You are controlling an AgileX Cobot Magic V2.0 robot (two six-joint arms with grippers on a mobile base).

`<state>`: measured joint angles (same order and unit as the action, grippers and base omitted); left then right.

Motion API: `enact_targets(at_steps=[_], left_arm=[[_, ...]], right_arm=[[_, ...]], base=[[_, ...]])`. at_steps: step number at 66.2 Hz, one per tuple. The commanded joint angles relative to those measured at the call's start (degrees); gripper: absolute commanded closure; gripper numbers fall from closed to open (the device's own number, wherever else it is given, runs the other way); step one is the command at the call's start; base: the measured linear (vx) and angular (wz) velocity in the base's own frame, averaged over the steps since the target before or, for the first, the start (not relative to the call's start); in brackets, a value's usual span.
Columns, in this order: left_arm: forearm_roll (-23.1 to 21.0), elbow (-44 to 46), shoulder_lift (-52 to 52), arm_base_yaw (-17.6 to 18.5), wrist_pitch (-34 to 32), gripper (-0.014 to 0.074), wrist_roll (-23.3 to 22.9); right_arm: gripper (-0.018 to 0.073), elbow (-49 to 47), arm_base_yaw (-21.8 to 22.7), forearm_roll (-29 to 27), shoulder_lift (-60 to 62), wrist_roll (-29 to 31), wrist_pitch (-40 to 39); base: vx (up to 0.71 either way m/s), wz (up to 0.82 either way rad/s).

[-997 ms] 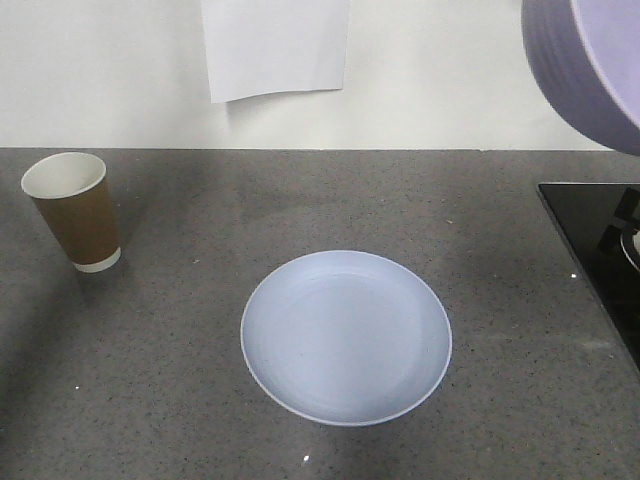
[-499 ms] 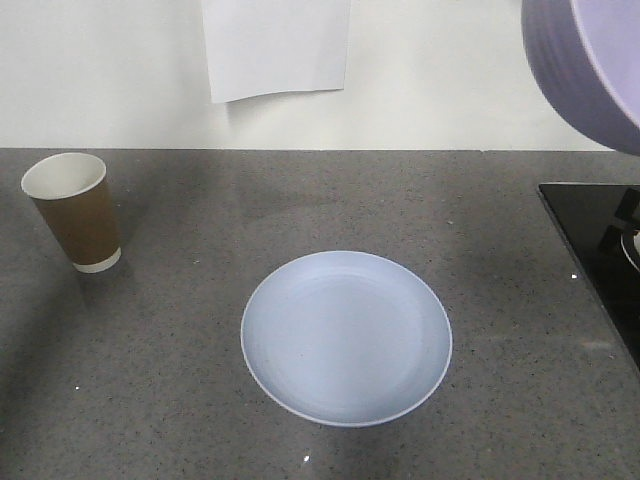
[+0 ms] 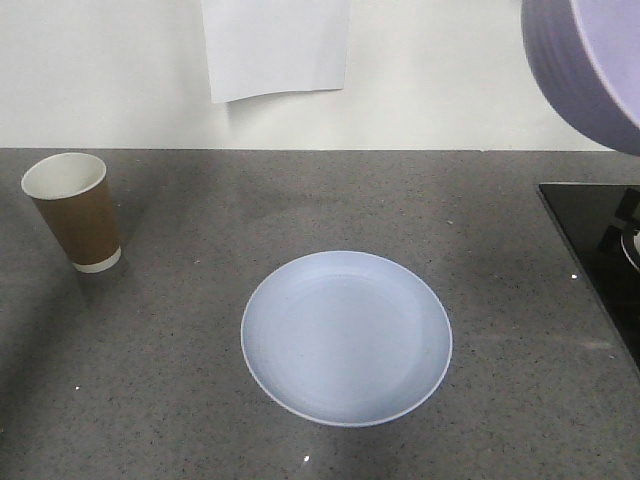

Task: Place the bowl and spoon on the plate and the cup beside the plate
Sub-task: 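Drive closer to the light blue plate holding spoon and bowl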

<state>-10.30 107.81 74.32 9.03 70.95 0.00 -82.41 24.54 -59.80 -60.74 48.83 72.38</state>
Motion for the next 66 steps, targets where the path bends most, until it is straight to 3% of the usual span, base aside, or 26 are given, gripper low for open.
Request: enact_targets(at_steps=[1,66], left_arm=[[-0.9,1.4,-1.2,0.3,-3.4,0.0602,-0.4],[-0.9,1.4,-1.2,0.3,-3.4,0.0602,-0.4]], right_arm=[[0.0564,-1.2,0.2,-3.9,0.6,0.3,0.7],[0.0564,-1.2,0.2,-3.9,0.6,0.3,0.7]], base=[[0.0,0.0],[0.0,0.0]])
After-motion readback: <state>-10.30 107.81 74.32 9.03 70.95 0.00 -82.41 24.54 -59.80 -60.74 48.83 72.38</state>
